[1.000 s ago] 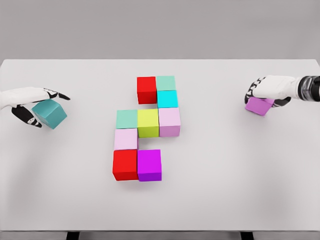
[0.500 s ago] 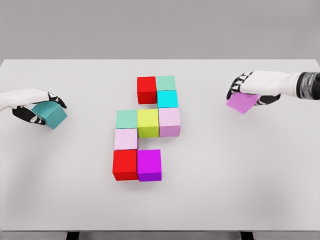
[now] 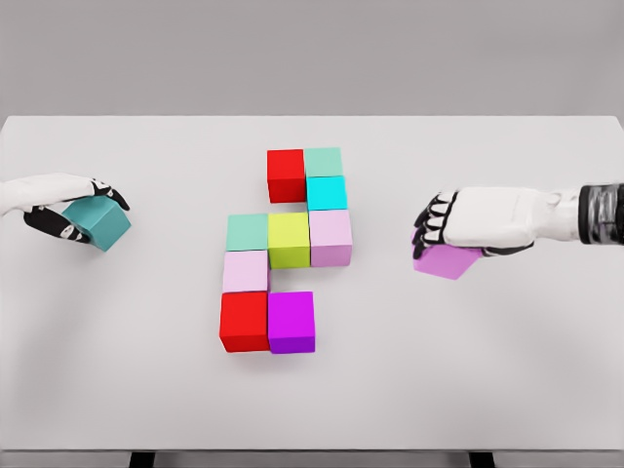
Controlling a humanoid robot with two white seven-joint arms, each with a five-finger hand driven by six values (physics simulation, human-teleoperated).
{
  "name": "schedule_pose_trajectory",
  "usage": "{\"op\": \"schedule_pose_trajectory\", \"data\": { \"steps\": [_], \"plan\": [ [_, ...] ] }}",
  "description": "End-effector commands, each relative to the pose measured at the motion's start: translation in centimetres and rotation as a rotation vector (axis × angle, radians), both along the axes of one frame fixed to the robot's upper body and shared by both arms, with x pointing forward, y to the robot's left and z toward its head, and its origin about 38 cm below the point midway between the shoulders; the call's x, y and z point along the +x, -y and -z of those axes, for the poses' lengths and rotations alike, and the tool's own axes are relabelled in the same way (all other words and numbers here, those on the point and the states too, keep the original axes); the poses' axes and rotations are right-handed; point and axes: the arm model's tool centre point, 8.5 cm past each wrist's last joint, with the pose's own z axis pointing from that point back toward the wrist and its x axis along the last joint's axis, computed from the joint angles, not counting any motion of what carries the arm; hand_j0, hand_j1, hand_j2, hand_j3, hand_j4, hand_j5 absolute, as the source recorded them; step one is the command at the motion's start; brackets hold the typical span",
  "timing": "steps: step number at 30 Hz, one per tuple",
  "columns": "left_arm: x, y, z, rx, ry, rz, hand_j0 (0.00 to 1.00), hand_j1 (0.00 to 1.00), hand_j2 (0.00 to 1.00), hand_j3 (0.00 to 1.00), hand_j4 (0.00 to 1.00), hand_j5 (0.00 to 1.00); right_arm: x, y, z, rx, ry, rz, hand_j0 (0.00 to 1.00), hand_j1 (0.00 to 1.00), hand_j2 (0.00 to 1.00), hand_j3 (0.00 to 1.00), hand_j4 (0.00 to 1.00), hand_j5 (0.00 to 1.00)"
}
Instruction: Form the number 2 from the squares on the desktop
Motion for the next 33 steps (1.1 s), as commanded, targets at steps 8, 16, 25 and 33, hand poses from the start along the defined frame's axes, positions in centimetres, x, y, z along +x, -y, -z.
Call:
{"op": "schedule_pose_trajectory", "data": {
  "steps": [8,16,25,33],
  "plan": [
    [-0.1,0.4,0.1,0.025,-0.002,0.03,0.51,0.51,0.51,0.51,0.51,0.51,-1.7,-4.5,3.0,0.034,-0.082,-0.119,0.71,0.71,0.71,0.71,0.71,0.71],
    [0.3,2.4,-0.8,-0.035,0.027,0.07,0.44,0.44,0.44,0.44,0.44,0.44,-1.8,-5.7,3.1,0.053,-0.083,-0.142,0.71,0.71,0.71,0.71,0.71,0.71],
    [1.7,6.0,-2.8,-0.135,0.081,0.128,0.43,0.43,0.43,0.43,0.43,0.43,-2.4,-7.3,4.3,0.062,-0.119,-0.182,0.71,0.71,0.71,0.71,0.71,0.71],
    [3.0,8.8,-3.4,-0.178,0.105,0.163,0.39,0.39,0.39,0.39,0.39,0.39,-2.5,-8.7,4.3,0.08,-0.119,-0.212,0.71,0.71,0.71,0.71,0.71,0.71]
  ]
}}
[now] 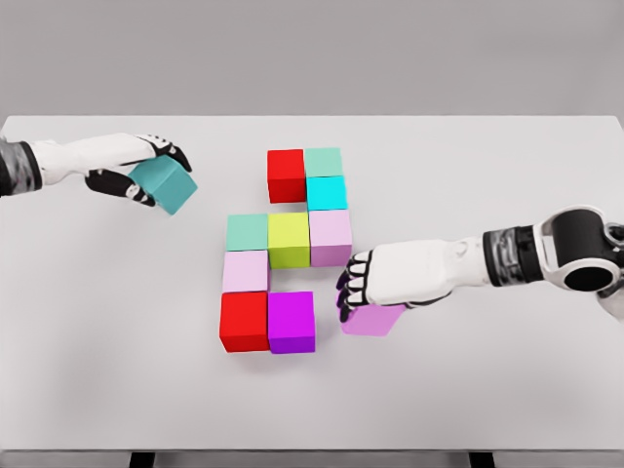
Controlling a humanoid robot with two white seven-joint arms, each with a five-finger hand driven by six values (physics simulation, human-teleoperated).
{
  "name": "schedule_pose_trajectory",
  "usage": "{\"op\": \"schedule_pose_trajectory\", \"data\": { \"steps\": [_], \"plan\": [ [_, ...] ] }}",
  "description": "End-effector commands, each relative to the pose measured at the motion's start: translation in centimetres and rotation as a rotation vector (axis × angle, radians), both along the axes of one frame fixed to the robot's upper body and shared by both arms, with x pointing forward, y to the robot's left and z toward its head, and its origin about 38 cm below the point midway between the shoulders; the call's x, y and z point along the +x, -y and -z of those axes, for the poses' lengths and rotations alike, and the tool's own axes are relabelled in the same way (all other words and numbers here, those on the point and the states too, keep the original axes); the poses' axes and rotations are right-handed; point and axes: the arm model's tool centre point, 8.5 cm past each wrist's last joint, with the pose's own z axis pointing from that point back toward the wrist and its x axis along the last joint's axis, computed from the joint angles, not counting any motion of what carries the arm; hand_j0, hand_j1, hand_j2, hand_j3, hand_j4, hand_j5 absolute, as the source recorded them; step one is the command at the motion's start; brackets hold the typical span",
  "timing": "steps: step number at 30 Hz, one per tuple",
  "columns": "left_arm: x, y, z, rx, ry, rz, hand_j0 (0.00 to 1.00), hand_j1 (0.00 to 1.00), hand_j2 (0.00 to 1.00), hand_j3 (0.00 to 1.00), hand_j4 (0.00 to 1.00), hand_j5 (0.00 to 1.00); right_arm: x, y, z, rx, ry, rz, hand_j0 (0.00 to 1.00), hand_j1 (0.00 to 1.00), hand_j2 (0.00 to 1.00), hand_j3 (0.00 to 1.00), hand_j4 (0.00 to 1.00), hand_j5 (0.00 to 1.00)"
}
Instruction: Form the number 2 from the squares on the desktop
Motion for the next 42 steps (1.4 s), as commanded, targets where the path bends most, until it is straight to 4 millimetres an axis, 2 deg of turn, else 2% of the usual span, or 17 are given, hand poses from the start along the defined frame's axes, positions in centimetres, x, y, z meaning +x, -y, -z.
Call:
{"op": "schedule_pose_trajectory", "data": {
  "steps": [1,3,7,8,15,17,18,22,26,28,29,33,35,36,39,42],
  "plan": [
    [0.2,0.6,0.2,-0.018,-0.004,0.003,0.39,0.39,0.39,0.39,0.39,0.39,0.0,-0.3,0.0,0.008,-0.007,-0.003,0.71,0.71,0.71,0.71,0.71,0.71],
    [0.9,1.1,-0.1,-0.031,-0.003,-0.013,0.39,0.39,0.39,0.39,0.39,0.39,0.0,-0.3,0.0,0.008,-0.007,-0.003,0.71,0.71,0.71,0.71,0.71,0.71],
    [2.3,2.6,1.0,-0.05,-0.05,-0.069,0.39,0.39,0.39,0.39,0.39,0.39,-0.1,-0.4,0.2,0.005,-0.011,-0.006,0.72,0.72,0.72,0.72,0.72,0.72],
    [2.6,2.9,0.8,-0.052,-0.055,-0.084,0.39,0.39,0.39,0.39,0.39,0.39,-0.2,-0.4,0.2,0.004,-0.012,-0.007,0.75,0.75,0.75,0.75,0.75,0.75],
    [3.5,3.1,1.4,-0.02,-0.104,-0.195,0.39,0.39,0.39,0.39,0.39,0.39,-0.2,-0.4,0.2,0.004,-0.012,-0.007,0.76,0.76,0.76,0.76,0.76,0.76],
    [3.8,3.9,2.1,-0.02,-0.132,-0.221,0.39,0.39,0.39,0.39,0.39,0.39,-0.1,-0.4,0.0,0.005,-0.006,-0.007,0.95,0.95,0.95,0.95,0.95,0.95],
    [3.9,4.6,2.3,-0.025,-0.141,-0.221,0.39,0.39,0.39,0.39,0.39,0.39,-0.1,-0.4,0.0,0.005,-0.006,-0.007,1.0,1.0,1.0,1.0,1.0,1.0],
    [4.2,5.7,2.7,-0.04,-0.153,-0.223,0.37,0.37,0.37,0.37,0.37,0.37,0.1,-0.3,-0.3,0.006,0.001,-0.003,1.0,1.0,1.0,1.0,1.0,1.0],
    [4.7,7.4,3.3,-0.062,-0.183,-0.236,0.37,0.37,0.37,0.37,0.37,0.37,0.9,0.4,-1.9,0.03,0.035,0.024,1.0,1.0,1.0,1.0,1.0,1.0],
    [4.8,7.5,3.5,-0.064,-0.189,-0.241,0.35,0.35,0.35,0.35,0.35,0.35,1.7,3.0,-3.6,0.011,0.07,0.081,1.0,1.0,1.0,1.0,1.0,1.0],
    [4.9,7.7,3.4,-0.067,-0.189,-0.238,0.35,0.35,0.35,0.35,0.35,0.35,1.8,3.6,-3.8,0.002,0.076,0.094,1.0,1.0,1.0,1.0,1.0,1.0],
    [5.1,8.0,3.5,-0.078,-0.199,-0.25,0.33,0.33,0.33,0.33,0.33,0.33,1.4,8.5,-4.5,-0.1,0.088,0.182,1.0,1.0,1.0,1.0,1.0,1.0],
    [5.3,9.2,4.0,-0.108,-0.215,-0.25,0.33,0.33,0.33,0.33,0.33,0.33,0.9,8.7,-3.2,-0.121,0.053,0.176,1.0,1.0,1.0,1.0,1.0,1.0],
    [5.6,9.0,4.0,-0.112,-0.22,-0.262,0.33,0.33,0.33,0.33,0.33,0.33,0.3,8.5,-1.8,-0.141,0.015,0.162,1.0,1.0,1.0,1.0,1.0,1.0],
    [5.8,8.9,4.0,-0.112,-0.225,-0.272,0.33,0.33,0.33,0.33,0.33,0.33,-0.4,8.2,-0.3,-0.152,-0.027,0.145,1.0,1.0,1.0,1.0,1.0,1.0],
    [5.8,10.1,4.1,-0.123,-0.228,-0.253,0.33,0.33,0.33,0.33,0.33,0.33,-1.2,6.8,1.5,-0.151,-0.073,0.103,1.0,1.0,1.0,1.0,1.0,1.0]
  ]
}}
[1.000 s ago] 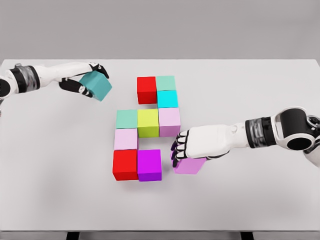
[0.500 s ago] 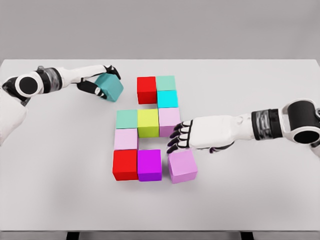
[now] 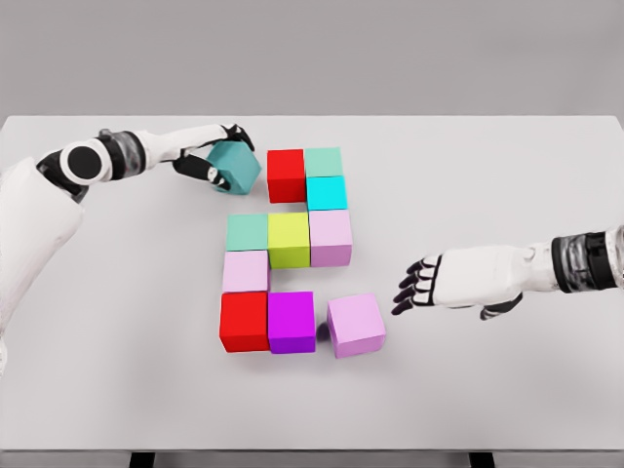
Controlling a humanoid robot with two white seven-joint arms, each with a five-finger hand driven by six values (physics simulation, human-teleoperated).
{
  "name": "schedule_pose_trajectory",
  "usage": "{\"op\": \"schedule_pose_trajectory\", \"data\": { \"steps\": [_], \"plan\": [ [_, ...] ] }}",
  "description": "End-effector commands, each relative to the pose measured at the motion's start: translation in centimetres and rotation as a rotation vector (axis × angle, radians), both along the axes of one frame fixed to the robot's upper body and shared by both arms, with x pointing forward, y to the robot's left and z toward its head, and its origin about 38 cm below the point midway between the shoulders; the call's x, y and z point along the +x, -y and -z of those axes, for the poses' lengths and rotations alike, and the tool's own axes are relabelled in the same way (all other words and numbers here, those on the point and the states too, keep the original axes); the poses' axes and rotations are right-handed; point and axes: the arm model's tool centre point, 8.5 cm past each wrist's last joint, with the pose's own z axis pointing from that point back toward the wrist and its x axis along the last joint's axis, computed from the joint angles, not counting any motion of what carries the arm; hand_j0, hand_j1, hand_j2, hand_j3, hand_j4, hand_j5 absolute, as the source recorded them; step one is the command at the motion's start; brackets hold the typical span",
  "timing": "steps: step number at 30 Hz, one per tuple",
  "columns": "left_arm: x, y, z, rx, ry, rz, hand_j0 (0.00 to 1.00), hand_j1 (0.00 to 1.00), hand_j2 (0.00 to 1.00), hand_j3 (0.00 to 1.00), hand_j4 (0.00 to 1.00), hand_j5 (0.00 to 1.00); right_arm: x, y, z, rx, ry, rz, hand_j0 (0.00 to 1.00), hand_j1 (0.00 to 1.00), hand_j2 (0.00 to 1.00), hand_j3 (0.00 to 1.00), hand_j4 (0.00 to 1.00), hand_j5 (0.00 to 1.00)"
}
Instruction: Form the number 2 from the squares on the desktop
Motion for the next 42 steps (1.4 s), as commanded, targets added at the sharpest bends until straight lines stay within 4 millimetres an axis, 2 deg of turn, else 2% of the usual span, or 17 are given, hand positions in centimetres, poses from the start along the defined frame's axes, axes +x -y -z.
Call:
{"op": "schedule_pose_trajectory", "data": {
  "steps": [1,4,9,11,12,13,14,19,25,28,33,35,37,39,42],
  "plan": [
    [0.0,0.5,0.1,-0.011,-0.001,0.004,0.33,0.33,0.33,0.33,0.33,0.33,-0.5,-0.7,1.1,0.002,-0.034,-0.018,1.0,1.0,1.0,1.0,1.0,1.0],
    [0.0,0.7,-0.1,-0.016,0.008,0.014,0.33,0.33,0.33,0.33,0.33,0.33,-1.0,-1.0,2.0,-0.005,-0.062,-0.031,1.0,1.0,1.0,1.0,1.0,1.0],
    [0.0,0.4,0.1,-0.016,0.001,0.007,0.33,0.33,0.33,0.33,0.33,0.33,-1.1,-1.5,2.1,0.001,-0.066,-0.042,1.0,1.0,1.0,1.0,1.0,1.0],
    [0.0,0.4,0.2,-0.016,-0.001,0.006,0.37,0.37,0.37,0.37,0.37,0.37,-1.1,-1.9,2.1,0.009,-0.065,-0.05,1.0,1.0,1.0,1.0,1.0,1.0],
    [0.0,0.4,0.1,-0.015,-0.002,0.002,0.45,0.45,0.45,0.45,0.45,0.45,-1.1,-2.1,2.2,0.011,-0.066,-0.053,1.0,1.0,1.0,1.0,1.0,1.0],
    [0.0,0.4,0.1,-0.015,-0.002,0.002,0.48,0.48,0.48,0.48,0.48,0.48,-1.2,-2.3,2.3,0.012,-0.07,-0.06,1.0,1.0,1.0,1.0,1.0,1.0],
    [0.0,0.4,0.2,-0.016,-0.004,0.002,0.58,0.58,0.58,0.58,0.58,0.58,-1.2,-2.6,2.4,0.015,-0.073,-0.066,1.0,1.0,1.0,1.0,1.0,1.0],
    [-0.1,0.4,0.4,-0.015,-0.007,0.002,0.68,0.68,0.68,0.68,0.68,0.68,-1.1,-3.3,2.3,0.026,-0.071,-0.079,1.0,1.0,1.0,1.0,1.0,1.0],
    [0.1,-0.3,0.7,-0.011,-0.022,-0.021,0.68,0.68,0.68,0.68,0.68,0.68,-0.7,-3.4,1.6,0.028,-0.049,-0.081,1.0,1.0,1.0,1.0,1.0,1.0],
    [0.4,0.4,1.0,-0.029,-0.016,-0.054,0.67,0.67,0.67,0.67,0.67,0.67,-0.5,-3.4,1.4,0.027,-0.044,-0.081,1.0,1.0,1.0,1.0,1.0,1.0],
    [1.0,0.3,1.2,-0.055,0.021,-0.13,0.5,0.5,0.5,0.5,0.5,0.5,-0.4,-3.1,1.2,0.02,-0.038,-0.074,1.0,1.0,1.0,1.0,1.0,1.0],
    [1.0,0.9,1.3,-0.062,0.019,-0.124,0.48,0.48,0.48,0.48,0.48,0.48,-0.2,-2.7,1.0,0.015,-0.032,-0.065,1.0,1.0,1.0,1.0,1.0,1.0],
    [1.1,1.1,1.2,-0.075,0.025,-0.126,0.48,0.48,0.48,0.48,0.48,0.48,0.7,-2.0,0.0,0.012,-0.001,-0.041,1.0,1.0,1.0,1.0,1.0,1.0],
    [1.0,1.2,1.2,-0.076,0.026,-0.122,0.48,0.48,0.48,0.48,0.48,0.48,2.3,-0.5,-2.7,0.034,0.074,0.017,1.0,1.0,1.0,1.0,1.0,1.0],
    [0.9,1.4,1.2,-0.078,0.027,-0.117,0.5,0.5,0.5,0.5,0.5,0.5,3.7,1.1,-4.0,0.048,0.104,0.083,1.0,1.0,1.0,1.0,1.0,1.0]
  ]
}}
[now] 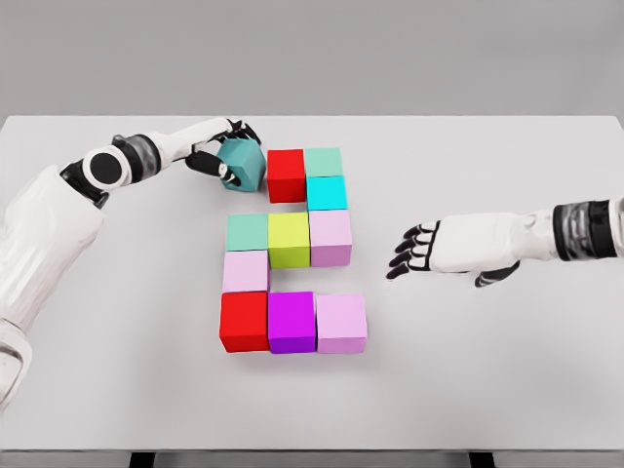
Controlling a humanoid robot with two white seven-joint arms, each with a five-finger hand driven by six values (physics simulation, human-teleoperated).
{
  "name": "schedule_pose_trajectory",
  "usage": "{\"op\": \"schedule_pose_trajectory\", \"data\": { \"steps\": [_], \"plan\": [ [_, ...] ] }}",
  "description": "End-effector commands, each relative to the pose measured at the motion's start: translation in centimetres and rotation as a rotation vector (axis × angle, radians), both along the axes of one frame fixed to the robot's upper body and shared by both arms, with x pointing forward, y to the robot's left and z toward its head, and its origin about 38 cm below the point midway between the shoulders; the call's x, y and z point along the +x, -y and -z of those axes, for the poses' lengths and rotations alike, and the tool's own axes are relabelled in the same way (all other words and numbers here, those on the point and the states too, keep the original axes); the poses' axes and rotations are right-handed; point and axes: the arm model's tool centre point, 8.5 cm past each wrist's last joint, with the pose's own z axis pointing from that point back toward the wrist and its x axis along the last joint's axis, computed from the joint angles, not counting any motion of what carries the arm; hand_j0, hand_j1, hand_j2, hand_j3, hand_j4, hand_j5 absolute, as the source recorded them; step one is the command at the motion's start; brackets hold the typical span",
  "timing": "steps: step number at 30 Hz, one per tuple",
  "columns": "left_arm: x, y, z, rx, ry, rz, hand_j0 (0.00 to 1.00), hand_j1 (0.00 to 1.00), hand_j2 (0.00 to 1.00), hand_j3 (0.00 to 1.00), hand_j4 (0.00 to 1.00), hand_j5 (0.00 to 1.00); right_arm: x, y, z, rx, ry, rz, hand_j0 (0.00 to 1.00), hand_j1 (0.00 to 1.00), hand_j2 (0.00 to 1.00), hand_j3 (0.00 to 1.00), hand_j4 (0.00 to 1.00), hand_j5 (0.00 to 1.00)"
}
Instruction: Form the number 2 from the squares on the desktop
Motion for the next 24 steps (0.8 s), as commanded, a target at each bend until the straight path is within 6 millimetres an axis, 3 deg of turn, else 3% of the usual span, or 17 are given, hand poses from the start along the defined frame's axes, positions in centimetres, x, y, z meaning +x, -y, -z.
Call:
{"op": "schedule_pose_trajectory", "data": {
  "steps": [1,5,10,24],
  "plan": [
    [0.01,0.1,-0.05,-0.003,0.003,0.0,0.52,0.52,0.52,0.52,0.52,0.52,0.94,1.16,-1.18,0.018,0.023,0.047,1.0,1.0,1.0,1.0,1.0,1.0],
    [0.05,0.14,-0.17,-0.004,0.008,0.003,0.73,0.73,0.73,0.73,0.73,0.73,0.86,1.23,-1.02,0.019,0.018,0.049,1.0,1.0,1.0,1.0,1.0,1.0],
    [0.04,0.16,-0.19,-0.005,0.01,0.006,0.87,0.87,0.87,0.87,0.87,0.87,0.82,1.6,-1.07,0.011,0.019,0.056,1.0,1.0,1.0,1.0,1.0,1.0],
    [-0.05,-0.35,-0.09,0.0,0.005,0.004,0.89,0.89,0.89,0.89,0.89,0.89,0.85,1.62,-1.17,0.014,0.021,0.057,1.0,1.0,1.0,1.0,1.0,1.0]
  ]
}}
